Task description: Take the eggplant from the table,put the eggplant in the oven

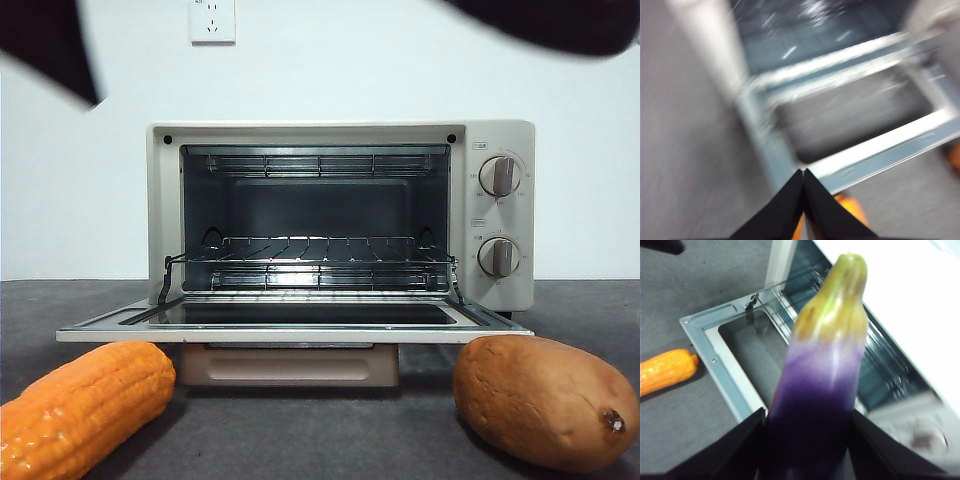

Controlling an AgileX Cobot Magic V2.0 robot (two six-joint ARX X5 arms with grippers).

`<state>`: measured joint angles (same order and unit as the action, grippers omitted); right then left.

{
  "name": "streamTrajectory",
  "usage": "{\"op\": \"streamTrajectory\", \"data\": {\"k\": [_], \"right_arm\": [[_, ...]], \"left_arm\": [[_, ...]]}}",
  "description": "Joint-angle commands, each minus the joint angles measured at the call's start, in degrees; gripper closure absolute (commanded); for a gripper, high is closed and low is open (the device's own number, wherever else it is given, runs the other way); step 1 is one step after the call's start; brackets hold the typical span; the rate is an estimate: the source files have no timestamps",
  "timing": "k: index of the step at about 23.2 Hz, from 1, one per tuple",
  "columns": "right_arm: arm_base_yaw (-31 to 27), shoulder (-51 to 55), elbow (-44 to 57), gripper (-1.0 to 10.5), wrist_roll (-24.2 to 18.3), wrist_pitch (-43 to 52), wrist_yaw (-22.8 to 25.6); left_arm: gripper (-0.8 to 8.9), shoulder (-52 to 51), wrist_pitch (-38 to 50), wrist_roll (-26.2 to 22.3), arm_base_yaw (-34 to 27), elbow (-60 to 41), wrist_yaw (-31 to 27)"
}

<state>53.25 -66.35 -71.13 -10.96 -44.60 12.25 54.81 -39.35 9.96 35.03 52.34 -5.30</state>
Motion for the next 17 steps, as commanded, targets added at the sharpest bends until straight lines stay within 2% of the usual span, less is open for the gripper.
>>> {"op": "streamTrajectory", "data": {"k": [1, 4, 9, 13, 17], "right_arm": [[0.7, -5.4, -1.2, 7.8, -5.5, 4.6, 0.3], [0.7, -11.6, -1.7, 7.8, -8.7, 8.0, 1.4], [0.7, -21.5, -4.9, 7.8, -13.4, 9.2, 9.0], [0.2, -29.1, -9.1, 7.8, -15.5, 9.9, 12.4], [-0.8, -37.2, -13.8, 7.8, -21.8, 13.3, 16.0]], "left_arm": [[8.08, -2.2, 2.5, 1.4, -3.1, -3.2, 3.0], [8.08, -4.0, 4.3, 1.4, -8.0, -6.4, 7.9], [8.08, -4.3, 5.3, 1.0, -17.0, -9.2, 17.3], [8.08, -4.3, 5.8, 0.0, -23.6, -10.1, 24.3], [8.08, -4.3, 6.0, -1.8, -28.4, -10.0, 29.5]]}}
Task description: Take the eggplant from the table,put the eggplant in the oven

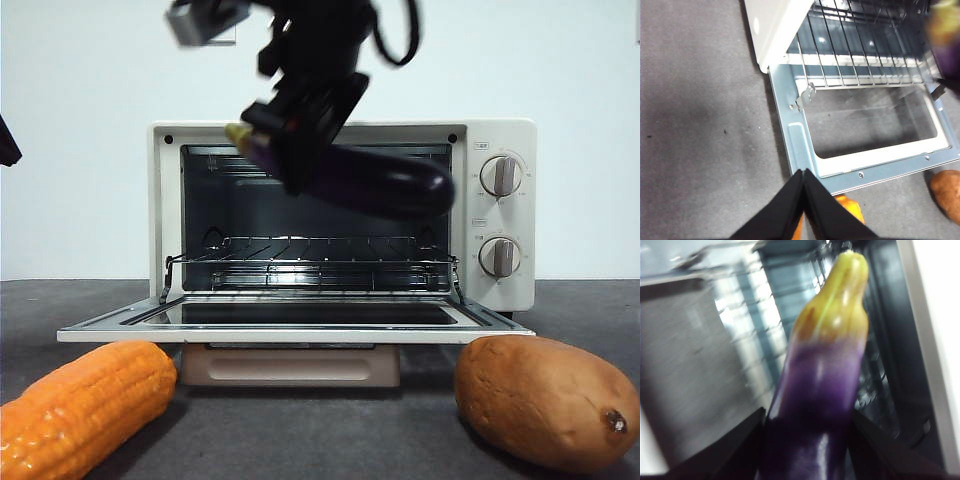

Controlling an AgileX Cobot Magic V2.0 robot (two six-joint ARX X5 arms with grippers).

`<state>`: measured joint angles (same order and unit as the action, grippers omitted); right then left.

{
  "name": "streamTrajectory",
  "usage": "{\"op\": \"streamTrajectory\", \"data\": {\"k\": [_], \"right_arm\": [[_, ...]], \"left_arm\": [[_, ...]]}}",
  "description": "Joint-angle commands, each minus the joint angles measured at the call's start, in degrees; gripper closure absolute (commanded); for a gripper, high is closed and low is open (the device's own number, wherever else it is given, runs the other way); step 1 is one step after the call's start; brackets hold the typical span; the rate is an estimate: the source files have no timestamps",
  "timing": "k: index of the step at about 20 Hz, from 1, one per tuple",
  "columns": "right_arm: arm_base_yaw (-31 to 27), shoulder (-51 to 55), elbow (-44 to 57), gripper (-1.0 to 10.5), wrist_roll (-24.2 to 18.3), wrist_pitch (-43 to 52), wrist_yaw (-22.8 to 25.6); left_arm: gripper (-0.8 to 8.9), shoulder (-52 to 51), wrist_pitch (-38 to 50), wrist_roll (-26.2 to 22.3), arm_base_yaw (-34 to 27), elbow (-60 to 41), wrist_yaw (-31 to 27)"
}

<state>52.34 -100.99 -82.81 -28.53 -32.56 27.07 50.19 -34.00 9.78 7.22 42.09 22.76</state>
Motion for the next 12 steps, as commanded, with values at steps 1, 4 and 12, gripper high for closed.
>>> {"op": "streamTrajectory", "data": {"k": [1, 4, 12], "right_arm": [[-0.1, -4.1, -2.9, 7.8, -5.8, 2.7, 1.7], [-1.1, -7.6, -3.6, 7.8, -11.5, 6.9, 3.3], [-3.1, -11.1, -3.6, 7.2, -16.9, 11.8, 7.3]], "left_arm": [[8.08, 0.3, 0.6, -1.8, -1.2, 0.2, 2.3], [8.08, 0.3, 0.7, -2.6, -1.7, 0.2, 3.8], [8.08, 0.3, 0.8, -3.3, -1.7, 0.2, 4.3]]}}
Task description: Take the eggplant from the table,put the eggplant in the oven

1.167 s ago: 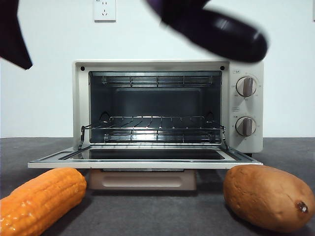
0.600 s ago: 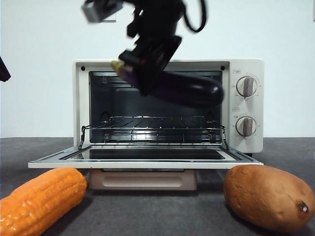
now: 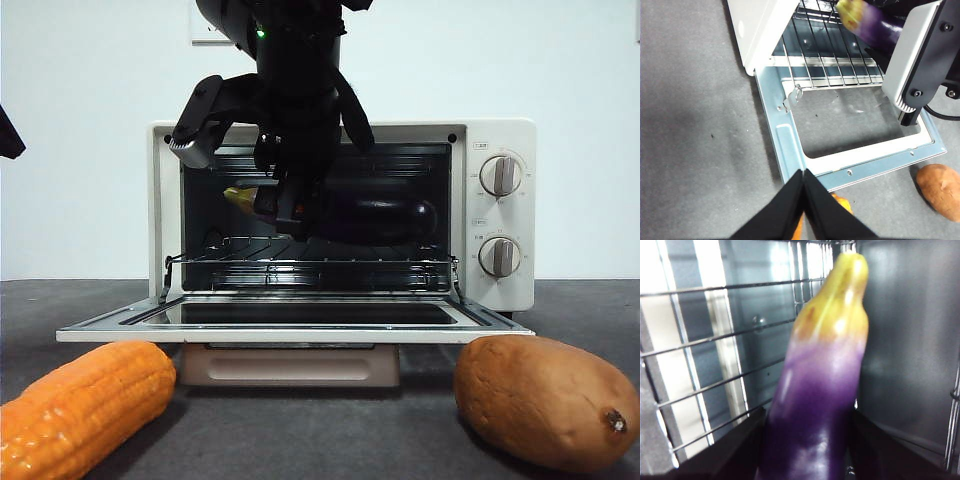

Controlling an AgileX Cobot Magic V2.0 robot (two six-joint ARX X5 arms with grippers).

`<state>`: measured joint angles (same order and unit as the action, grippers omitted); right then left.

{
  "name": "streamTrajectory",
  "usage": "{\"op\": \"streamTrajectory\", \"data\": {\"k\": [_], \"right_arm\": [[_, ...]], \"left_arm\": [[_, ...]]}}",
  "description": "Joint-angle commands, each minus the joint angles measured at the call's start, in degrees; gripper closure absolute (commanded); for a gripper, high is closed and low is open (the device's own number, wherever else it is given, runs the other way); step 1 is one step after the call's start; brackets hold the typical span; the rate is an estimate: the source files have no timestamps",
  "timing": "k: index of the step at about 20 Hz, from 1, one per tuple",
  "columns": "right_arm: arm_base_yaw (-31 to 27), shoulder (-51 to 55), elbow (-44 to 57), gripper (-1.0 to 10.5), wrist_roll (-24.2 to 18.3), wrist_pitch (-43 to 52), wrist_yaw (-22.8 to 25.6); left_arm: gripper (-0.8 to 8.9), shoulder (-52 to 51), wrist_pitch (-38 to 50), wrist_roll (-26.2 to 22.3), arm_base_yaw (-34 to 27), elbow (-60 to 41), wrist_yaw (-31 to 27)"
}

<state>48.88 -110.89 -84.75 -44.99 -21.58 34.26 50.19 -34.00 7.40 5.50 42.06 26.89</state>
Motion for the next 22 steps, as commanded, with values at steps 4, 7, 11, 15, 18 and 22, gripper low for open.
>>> {"op": "streamTrajectory", "data": {"k": [4, 7, 11, 15, 18, 22], "right_arm": [[0.3, -1.3, -1.7, 6.6, 3.5, 0.7, 0.1], [1.0, -1.3, -1.7, 6.6, 5.6, 0.6, 0.4], [1.3, -1.3, -1.7, 6.6, 7.1, 0.5, 0.3], [1.3, -1.3, -1.9, 6.6, 7.2, 0.4, 0.4], [1.3, -1.3, -2.0, 6.6, 7.1, 0.3, 0.3], [1.3, -1.3, -2.0, 6.6, 7.1, 0.1, 0.4]], "left_arm": [[8.08, 0.3, 0.8, -0.9, 0.0, 0.2, 0.2], [8.08, 0.3, 0.8, -0.9, 0.0, 0.2, 0.2], [8.08, 0.4, 0.8, -0.9, 0.0, 0.2, 0.2], [8.08, 0.4, 0.8, -1.0, 0.0, 0.2, 0.1], [8.08, 1.1, 0.9, -1.2, 0.0, 0.2, 0.1], [8.08, 2.4, 1.0, -1.4, 0.0, 0.2, 0.2]]}}
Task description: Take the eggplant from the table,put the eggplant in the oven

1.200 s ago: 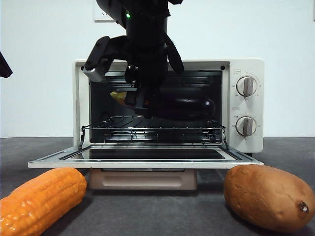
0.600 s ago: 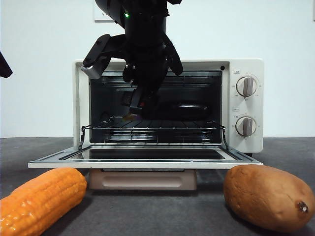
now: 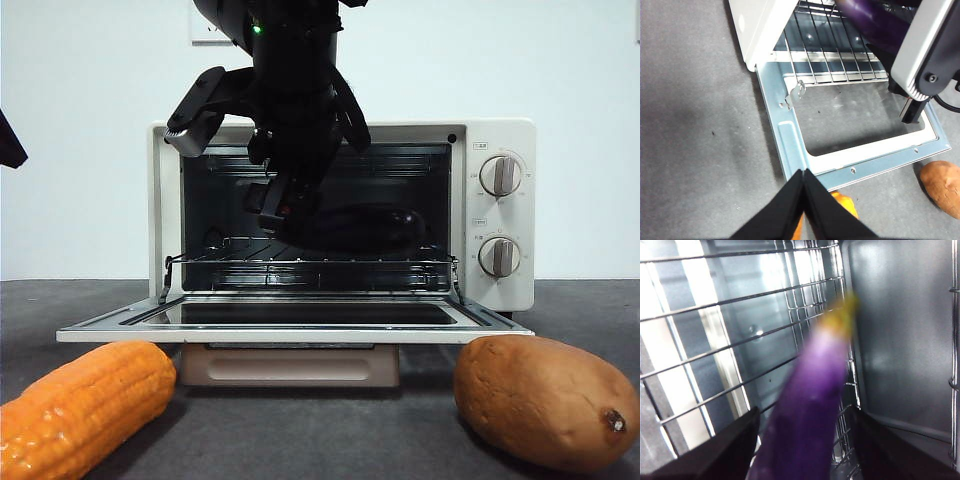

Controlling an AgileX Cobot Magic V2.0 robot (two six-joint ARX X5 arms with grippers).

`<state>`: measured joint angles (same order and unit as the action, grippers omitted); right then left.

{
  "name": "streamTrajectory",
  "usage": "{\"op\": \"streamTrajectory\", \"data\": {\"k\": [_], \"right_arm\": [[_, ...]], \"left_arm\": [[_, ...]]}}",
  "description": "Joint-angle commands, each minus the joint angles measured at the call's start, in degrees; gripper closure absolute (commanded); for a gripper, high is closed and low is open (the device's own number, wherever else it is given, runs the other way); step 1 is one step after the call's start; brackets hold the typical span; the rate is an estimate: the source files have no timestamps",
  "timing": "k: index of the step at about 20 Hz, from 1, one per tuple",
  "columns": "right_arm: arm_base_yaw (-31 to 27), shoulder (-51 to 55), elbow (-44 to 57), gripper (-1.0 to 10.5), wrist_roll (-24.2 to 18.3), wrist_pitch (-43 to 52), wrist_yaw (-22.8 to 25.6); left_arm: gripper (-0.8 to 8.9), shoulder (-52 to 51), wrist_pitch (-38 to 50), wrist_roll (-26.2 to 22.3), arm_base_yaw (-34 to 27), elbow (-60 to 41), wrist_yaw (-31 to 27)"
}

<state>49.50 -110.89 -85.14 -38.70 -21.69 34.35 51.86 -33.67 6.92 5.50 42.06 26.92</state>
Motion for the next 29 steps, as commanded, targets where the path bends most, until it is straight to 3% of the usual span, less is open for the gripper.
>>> {"op": "streamTrajectory", "data": {"k": [1, 10, 13, 17, 22, 26, 29], "right_arm": [[0.7, -1.3, -1.6, 6.6, 0.8, 0.0, 0.3], [2.5, 3.7, -1.6, 6.6, 2.6, -2.4, 0.4], [3.7, 9.3, -1.6, 6.7, 7.7, -7.5, 0.2], [5.4, 18.6, -1.6, 8.1, 16.7, -15.6, 0.0], [8.3, 29.8, -1.6, 9.3, 21.6, -22.1, -6.4], [10.1, 36.1, -1.6, 9.4, 25.2, -23.8, -10.9], [11.6, 40.2, -1.6, 9.4, 27.0, -23.9, -11.1]], "left_arm": [[8.08, 0.9, 0.8, -0.9, 0.0, 0.2, 0.1], [8.08, 9.1, 6.2, -0.9, 0.0, 0.2, 0.1], [8.08, 16.4, 9.7, -0.9, 0.0, 0.2, 0.1], [8.08, 24.9, 11.9, -0.9, 0.0, 0.2, 0.3], [8.08, 32.3, 13.8, -0.9, 0.0, 0.2, 2.1], [8.08, 35.3, 14.0, -1.4, 0.1, 0.2, 2.3], [8.08, 37.1, 14.1, -1.7, 0.1, 0.3, 4.0]]}}
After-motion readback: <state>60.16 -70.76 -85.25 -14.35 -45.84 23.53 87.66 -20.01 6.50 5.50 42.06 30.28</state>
